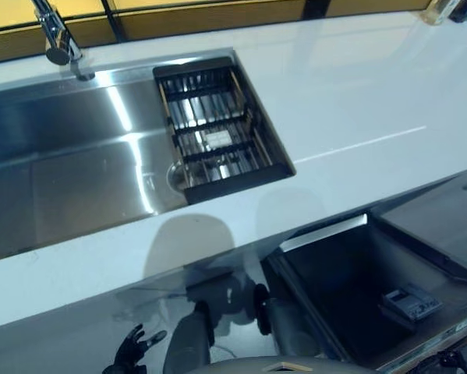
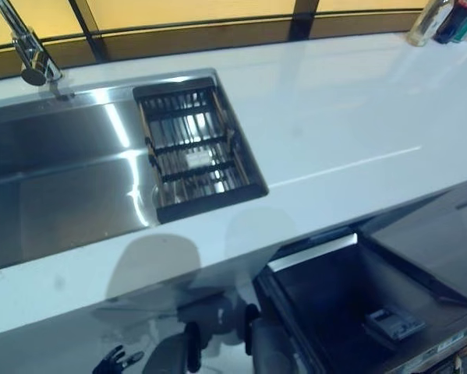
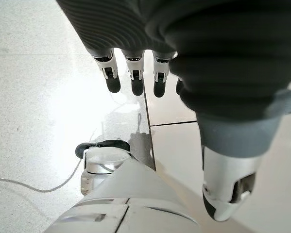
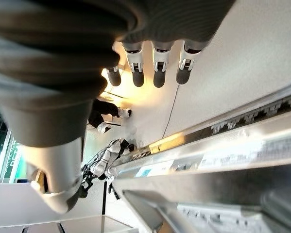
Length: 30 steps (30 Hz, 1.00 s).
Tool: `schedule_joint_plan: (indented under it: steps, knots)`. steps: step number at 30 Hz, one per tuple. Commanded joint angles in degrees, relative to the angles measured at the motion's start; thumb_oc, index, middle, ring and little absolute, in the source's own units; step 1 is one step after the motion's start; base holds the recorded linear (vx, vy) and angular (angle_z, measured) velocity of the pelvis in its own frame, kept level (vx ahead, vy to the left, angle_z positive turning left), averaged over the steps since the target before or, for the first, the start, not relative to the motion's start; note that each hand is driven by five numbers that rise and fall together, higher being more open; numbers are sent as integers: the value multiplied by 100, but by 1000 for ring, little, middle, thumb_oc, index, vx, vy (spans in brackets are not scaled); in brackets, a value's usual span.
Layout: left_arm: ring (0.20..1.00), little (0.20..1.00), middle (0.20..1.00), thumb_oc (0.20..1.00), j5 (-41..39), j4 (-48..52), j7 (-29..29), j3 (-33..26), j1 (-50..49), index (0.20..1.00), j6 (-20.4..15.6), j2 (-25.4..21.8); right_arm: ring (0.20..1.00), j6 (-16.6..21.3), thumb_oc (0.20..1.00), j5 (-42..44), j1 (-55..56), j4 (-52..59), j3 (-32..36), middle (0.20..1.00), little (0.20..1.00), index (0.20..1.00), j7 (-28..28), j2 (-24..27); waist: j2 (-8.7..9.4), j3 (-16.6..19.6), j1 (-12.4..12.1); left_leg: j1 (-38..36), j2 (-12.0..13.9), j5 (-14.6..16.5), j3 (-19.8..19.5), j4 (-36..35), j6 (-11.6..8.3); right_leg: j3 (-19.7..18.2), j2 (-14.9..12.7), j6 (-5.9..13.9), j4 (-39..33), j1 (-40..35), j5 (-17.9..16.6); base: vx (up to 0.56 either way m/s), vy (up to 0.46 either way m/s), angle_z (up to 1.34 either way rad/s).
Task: Pick up plates and place into dishwasher.
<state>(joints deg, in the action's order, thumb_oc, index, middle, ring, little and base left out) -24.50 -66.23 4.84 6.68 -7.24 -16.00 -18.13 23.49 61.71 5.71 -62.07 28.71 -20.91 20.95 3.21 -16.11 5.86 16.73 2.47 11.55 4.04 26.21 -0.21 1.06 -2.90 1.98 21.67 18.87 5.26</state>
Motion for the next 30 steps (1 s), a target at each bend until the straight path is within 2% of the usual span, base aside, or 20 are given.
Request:
schedule_joint_plan:
  steps: [1, 10, 13, 15, 19, 30]
  knots:
    - [1000, 1000, 1000, 1000, -278, 132, -79, 147, -51, 1000, -93, -112, 1000, 244, 1000, 397, 42, 57, -33, 1000, 1000, 1000, 148, 313, -8, -36, 53, 315, -86, -158, 3, 145, 360, -10, -1, 26, 94, -48, -276, -98, 60, -1]
    - [1000, 1000, 1000, 1000, -378, 22, -181, 269, 74, 1000, -237, -53, 1000, -790, 1000, 1789, -81, -434, -172, 1000, 1000, 1000, 1349, 379, -80, -242, 75, 770, -130, 92, -55, 813, 372, -12, 47, -143, 684, 364, -50, -51, 35, -5]
    - [1000, 1000, 1000, 1000, -363, -51, -187, 342, 102, 1000, -306, -11, 1000, -1133, 1000, 2299, -180, -763, -102, 1000, 1000, 1000, 1722, 434, -135, -258, 54, 825, -142, 121, -60, 891, 363, -17, 37, -164, 758, 416, -25, -18, 15, -2]
    - [1000, 1000, 1000, 1000, -338, -106, -220, 449, 113, 1000, -361, 44, 1000, -1449, 1000, 2731, -308, -992, -91, 1000, 1000, 1000, 2158, 483, -201, -276, 15, 865, -174, 151, -73, 968, 355, 2, 5, -186, 814, 436, -2, -17, 22, -4]
    - [1000, 1000, 1000, 1000, -269, -197, -241, 522, 70, 1000, -465, 123, 1000, -1614, 1000, 2677, -399, -1114, -185, 1000, 1000, 1000, 2353, 477, -276, -262, -12, 921, -206, 165, -89, 1055, 329, 36, -30, -216, 921, 483, 47, 0, 0, 0]
    - [1000, 1000, 1000, 1000, -225, -310, -138, 754, 145, 1000, -575, 206, 1000, -2263, 1000, 3149, -863, -1518, -489, 1000, 1000, 1000, 3563, 532, -533, -277, -125, 1060, -370, 152, -128, 1153, 298, 98, -135, -262, 1060, 611, 127, -3, 16, -4]
